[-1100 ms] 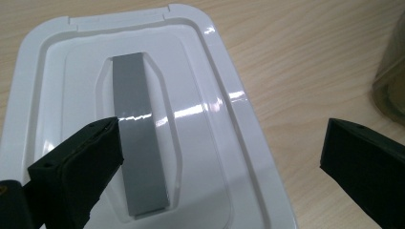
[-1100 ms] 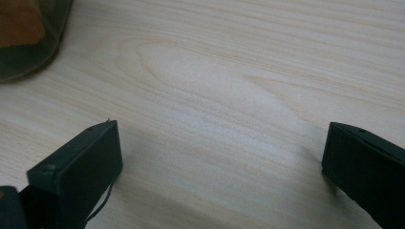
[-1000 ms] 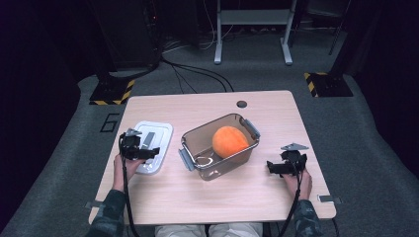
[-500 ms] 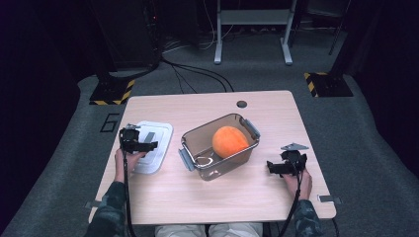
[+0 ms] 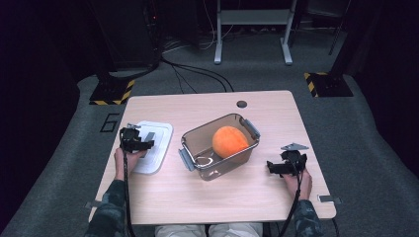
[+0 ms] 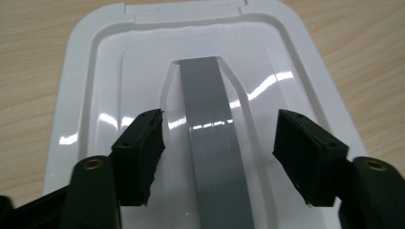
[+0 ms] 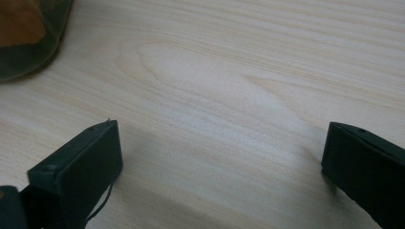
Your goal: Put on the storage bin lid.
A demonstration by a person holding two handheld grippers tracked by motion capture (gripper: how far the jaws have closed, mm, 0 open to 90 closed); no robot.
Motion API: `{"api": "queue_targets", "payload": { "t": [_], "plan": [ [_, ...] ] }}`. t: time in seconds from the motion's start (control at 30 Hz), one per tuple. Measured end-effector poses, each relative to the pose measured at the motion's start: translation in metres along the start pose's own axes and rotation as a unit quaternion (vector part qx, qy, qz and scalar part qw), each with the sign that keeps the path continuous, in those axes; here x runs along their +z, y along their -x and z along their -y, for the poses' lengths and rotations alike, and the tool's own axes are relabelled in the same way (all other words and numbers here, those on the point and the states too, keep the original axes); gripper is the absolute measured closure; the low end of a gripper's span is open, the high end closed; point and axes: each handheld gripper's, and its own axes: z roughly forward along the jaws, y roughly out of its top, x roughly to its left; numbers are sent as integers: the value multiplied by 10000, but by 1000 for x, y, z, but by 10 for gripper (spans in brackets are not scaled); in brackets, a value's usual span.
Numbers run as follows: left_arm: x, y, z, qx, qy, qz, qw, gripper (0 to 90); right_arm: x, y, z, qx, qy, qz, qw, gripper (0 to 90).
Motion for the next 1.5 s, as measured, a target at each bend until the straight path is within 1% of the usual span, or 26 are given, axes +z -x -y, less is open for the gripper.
{"api": "queue_targets", "payload": {
  "t": [0.03, 0.07, 0.1, 0.13, 0.17, 0.2, 0.23, 0.27, 0.3, 0.37, 0.43, 0.53, 0.63, 0.67, 0.7, 0.77, 0.93, 0.97, 1.0, 1.03, 1.07, 1.13, 1.17, 1.27, 1.43, 1.5],
  "plan": [
    [0, 1, 1, 0, 33, -41, 10000, 418, 0, 0, 0, 0, 0, 0, 10000, 0],
    [0, 1, 1, 43, -17, -61, 10000, 456, 0, 0, 0, 0, 1, 1, 10000, 0],
    [2, 3, 2, 20, -11, -109, 9999, 505, 0, 0, 0, 1, 2, 1, 10000, 0],
    [1, 5, 4, 31, 60, -135, 9999, 539, 0, 0, 0, 3, 0, 1, 10000, 0],
    [1, 5, 4, 31, 60, -135, 9999, 587, 0, 0, 0, 3, 0, 1, 10000, 0],
    [1, 6, 4, 68, 105, -161, 9998, 587, 0, 0, 0, 2, 3, 2, 10000, 0],
    [0, 6, 5, 54, 84, -220, 9997, 638, 0, 0, 0, 2, 3, 2, 10000, 0],
    [0, 6, 5, 54, 84, -220, 9997, 641, 0, 0, 0, 2, 3, 2, 10000, 0],
    [1, 6, 5, -11, 146, -202, 9997, 644, 0, 0, 0, 2, 3, 3, 10000, 0],
    [0, 5, 5, 4, 120, -218, 9997, 664, 0, 0, 0, 6, 4, 5, 10000, 0],
    [-1, 5, 4, 96, 101, -249, 9996, 666, 0, 0, 0, 5, 4, 5, 10000, 0],
    [-3, 5, 4, 154, 57, -203, 9997, 666, 0, 0, 0, 9, 7, 7, 10000, 0],
    [-8, 4, 3, 120, 116, -107, 9998, 666, 0, 0, 0, 8, 9, 6, 10000, 0],
    [-8, 4, 3, 120, 116, -107, 9998, 666, 0, 0, 0, 8, 9, 6, 10000, 0],
    [-12, 4, 2, 160, 168, -75, 9997, 666, 0, 0, 0, 9, 8, 5, 10000, 0],
    [-13, 4, 1, 162, 180, -53, 9997, 666, 0, 0, 0, 8, 9, 6, 10000, 0],
    [-26, 4, -4, 277, 173, 44, 9995, 666, 0, 0, 0, 5, 9, 8, 10000, 0],
    [-31, 5, -6, 339, 191, 68, 9992, 666, 0, 0, 0, 6, 10, 9, 10000, 0],
    [-31, 5, -6, 339, 191, 68, 9992, 665, 0, 0, 0, 6, 10, 9, 10000, 0],
    [-36, 5, -8, 365, 209, 143, 9990, 666, 0, 0, 0, 9, 9, 7, 10000, 0],
    [-36, 5, -8, 365, 209, 143, 9990, 666, 0, 0, 0, 9, 9, 7, 10000, 0],
    [-42, 7, -11, 448, 260, 157, 9985, 666, 0, 0, 0, 6, 11, 8, 10000, 0],
    [-43, 7, -12, 494, 211, 173, 9984, 666, 0, 0, 0, 12, 9, 6, 10000, 0],
    [-46, 8, -14, 502, 217, 216, 9983, 666, 0, 0, 0, 10, 11, 6, 10000, 0],
    [-55, 8, -19, 520, 232, 295, 9979, 666, 0, 0, 0, 9, 11, 7, 10000, 0],
    [-60, 7, -22, 534, 302, 351, 9975, 666, 0, 0, 0, 12, 9, 7, 10000, 0]
  ]
}}
